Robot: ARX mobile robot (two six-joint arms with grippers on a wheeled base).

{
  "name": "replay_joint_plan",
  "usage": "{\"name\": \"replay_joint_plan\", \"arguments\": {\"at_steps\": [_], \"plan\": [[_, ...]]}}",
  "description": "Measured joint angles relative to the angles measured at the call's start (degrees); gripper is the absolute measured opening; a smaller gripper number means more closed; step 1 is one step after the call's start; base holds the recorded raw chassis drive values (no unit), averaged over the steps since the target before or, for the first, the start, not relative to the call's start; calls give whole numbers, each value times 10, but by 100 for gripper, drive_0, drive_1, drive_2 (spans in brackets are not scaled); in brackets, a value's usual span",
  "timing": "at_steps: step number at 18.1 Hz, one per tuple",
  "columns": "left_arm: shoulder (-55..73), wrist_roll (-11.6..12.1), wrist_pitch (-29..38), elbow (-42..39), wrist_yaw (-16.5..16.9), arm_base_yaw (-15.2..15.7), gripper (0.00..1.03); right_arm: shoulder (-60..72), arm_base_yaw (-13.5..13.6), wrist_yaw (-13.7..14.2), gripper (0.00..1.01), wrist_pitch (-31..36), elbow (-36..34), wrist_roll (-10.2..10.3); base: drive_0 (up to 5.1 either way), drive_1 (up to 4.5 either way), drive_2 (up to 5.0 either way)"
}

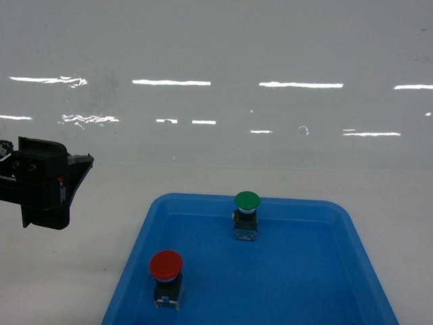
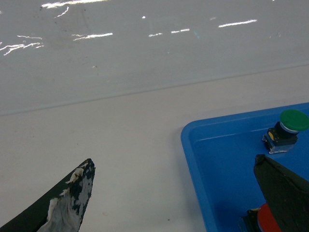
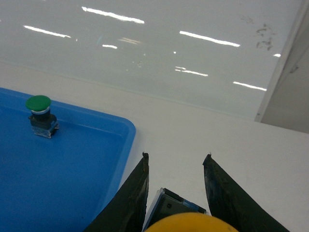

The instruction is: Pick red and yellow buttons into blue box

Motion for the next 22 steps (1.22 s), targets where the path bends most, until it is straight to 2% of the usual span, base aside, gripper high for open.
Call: {"name": "replay_joint_plan", "arguments": {"at_steps": [2, 3, 4, 8, 12, 15, 22], "plan": [[0, 0, 0, 0, 0, 0, 98, -126, 7, 10, 30, -103, -18, -2, 0, 0, 0], [0, 0, 0, 0, 0, 0, 98, -160, 23, 20, 30, -122, -26, -5, 0, 0, 0], [0, 0, 0, 0, 0, 0, 98, -169, 38, 32, 30, -124, -29, -7, 0, 0, 0], [0, 0, 0, 0, 1, -2, 98, -165, 40, 38, 30, -125, -29, -8, 0, 0, 0], [19, -2, -28, 5, -7, -62, 98, -165, 40, 38, 30, -125, -29, -8, 0, 0, 0], [58, -9, -43, 31, -14, -82, 98, -165, 40, 38, 30, -125, -29, -9, 0, 0, 0], [97, 7, -76, 52, 2, -61, 98, -165, 40, 38, 30, -125, -29, -9, 0, 0, 0]]}}
